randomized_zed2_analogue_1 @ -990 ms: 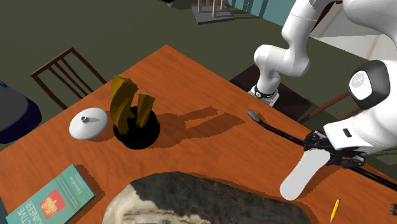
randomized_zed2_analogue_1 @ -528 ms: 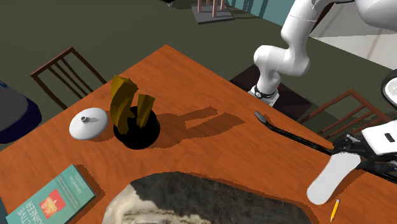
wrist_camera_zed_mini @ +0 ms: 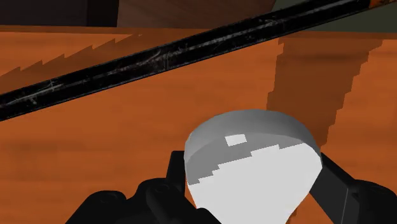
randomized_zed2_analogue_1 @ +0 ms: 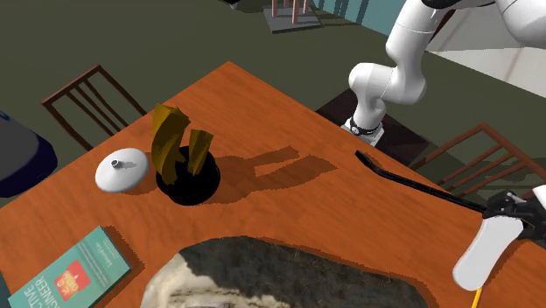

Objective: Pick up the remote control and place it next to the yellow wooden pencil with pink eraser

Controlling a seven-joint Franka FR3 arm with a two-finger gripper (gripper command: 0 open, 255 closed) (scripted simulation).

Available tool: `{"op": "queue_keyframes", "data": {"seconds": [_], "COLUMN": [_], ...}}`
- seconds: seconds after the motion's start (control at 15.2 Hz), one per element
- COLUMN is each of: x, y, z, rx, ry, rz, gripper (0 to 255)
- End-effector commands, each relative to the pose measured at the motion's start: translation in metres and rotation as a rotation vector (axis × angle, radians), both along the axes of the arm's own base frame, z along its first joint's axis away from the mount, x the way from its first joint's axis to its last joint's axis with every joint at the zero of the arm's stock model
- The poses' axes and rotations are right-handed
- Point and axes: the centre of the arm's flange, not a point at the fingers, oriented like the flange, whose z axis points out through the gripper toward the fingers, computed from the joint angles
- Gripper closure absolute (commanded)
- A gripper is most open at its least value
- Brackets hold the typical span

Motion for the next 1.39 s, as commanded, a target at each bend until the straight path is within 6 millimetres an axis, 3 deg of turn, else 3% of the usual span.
{"op": "queue_keyframes", "data": {"seconds": [0.0, 0.66, 1.19, 1.25, 1.32], "x": [0.000, 0.000, 0.000, 0.000, 0.000], "y": [0.001, 0.001, 0.001, 0.001, 0.001], "z": [-0.011, -0.062, -0.062, -0.062, -0.062], "rx": [0.001, 0.001, 0.001, 0.001, 0.001], "ry": [0.000, 0.000, 0.000, 0.000, 0.000], "rz": [0.000, 0.000, 0.000, 0.000, 0.000], "gripper": [255, 255, 255, 0, 0]}}
